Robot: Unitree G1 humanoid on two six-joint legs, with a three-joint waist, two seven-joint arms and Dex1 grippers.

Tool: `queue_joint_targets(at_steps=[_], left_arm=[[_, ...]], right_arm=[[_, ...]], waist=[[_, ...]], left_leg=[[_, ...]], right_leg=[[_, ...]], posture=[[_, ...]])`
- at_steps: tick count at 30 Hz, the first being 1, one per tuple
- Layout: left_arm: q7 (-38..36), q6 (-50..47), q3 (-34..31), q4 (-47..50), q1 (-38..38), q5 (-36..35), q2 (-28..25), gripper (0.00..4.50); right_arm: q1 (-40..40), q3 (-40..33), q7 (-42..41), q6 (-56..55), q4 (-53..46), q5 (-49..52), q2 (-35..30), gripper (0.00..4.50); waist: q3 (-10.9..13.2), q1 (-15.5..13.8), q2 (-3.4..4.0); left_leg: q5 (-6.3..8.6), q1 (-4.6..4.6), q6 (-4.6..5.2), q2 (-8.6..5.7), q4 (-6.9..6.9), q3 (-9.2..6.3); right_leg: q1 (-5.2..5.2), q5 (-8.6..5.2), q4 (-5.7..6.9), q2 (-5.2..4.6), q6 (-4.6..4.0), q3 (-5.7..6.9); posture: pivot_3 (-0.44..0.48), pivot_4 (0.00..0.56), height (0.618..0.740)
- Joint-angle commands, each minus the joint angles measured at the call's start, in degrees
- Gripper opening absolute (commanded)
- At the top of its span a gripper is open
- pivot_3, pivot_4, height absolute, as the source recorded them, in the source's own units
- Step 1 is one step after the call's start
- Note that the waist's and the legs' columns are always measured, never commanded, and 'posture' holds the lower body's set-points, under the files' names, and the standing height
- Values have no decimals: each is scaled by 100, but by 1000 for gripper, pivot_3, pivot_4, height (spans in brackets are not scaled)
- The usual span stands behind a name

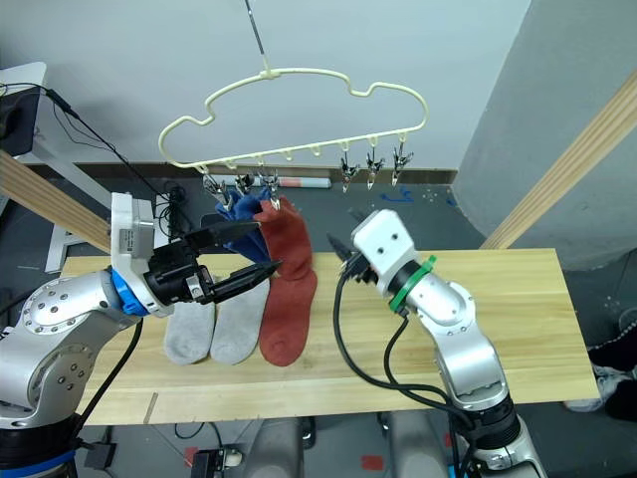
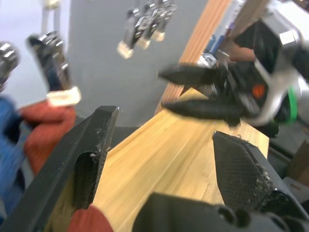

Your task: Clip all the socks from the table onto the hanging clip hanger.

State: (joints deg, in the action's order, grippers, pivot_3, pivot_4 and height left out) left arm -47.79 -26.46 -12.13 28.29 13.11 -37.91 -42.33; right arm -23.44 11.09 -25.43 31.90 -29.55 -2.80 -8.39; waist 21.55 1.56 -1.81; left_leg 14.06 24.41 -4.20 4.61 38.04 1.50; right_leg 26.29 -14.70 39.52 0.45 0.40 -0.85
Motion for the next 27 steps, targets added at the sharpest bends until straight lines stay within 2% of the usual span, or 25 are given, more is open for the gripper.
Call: queue_joint_targets(at_steps=[1,8,12,27], left_arm=[[-196,393,121,33,165,153,38,3610],[-232,587,375,-70,358,329,162,3610],[-238,625,425,-116,397,382,205,3610],[-193,721,471,-147,352,524,335,3610]], right_arm=[[-408,-369,292,750,-425,274,199,2367],[-887,-430,566,1093,-200,447,403,2367],[-1030,-390,665,1053,-9,550,501,2367],[-1553,-383,875,867,517,840,746,2367]], waist=[[0,9,0],[0,9,0],[0,8,-1],[0,11,-1]], left_leg=[[0,0,0,-1,-1,0],[0,10,0,-2,-4,4],[0,39,1,-3,-3,7],[0,40,2,-2,-2,11]], right_leg=[[0,0,0,8,0,0],[10,0,-7,15,0,-4],[43,4,-4,14,-7,-7],[57,7,15,15,-11,-8]], posture=[[-17,389,701],[-18,381,701],[-12,382,701],[-9,384,701]])
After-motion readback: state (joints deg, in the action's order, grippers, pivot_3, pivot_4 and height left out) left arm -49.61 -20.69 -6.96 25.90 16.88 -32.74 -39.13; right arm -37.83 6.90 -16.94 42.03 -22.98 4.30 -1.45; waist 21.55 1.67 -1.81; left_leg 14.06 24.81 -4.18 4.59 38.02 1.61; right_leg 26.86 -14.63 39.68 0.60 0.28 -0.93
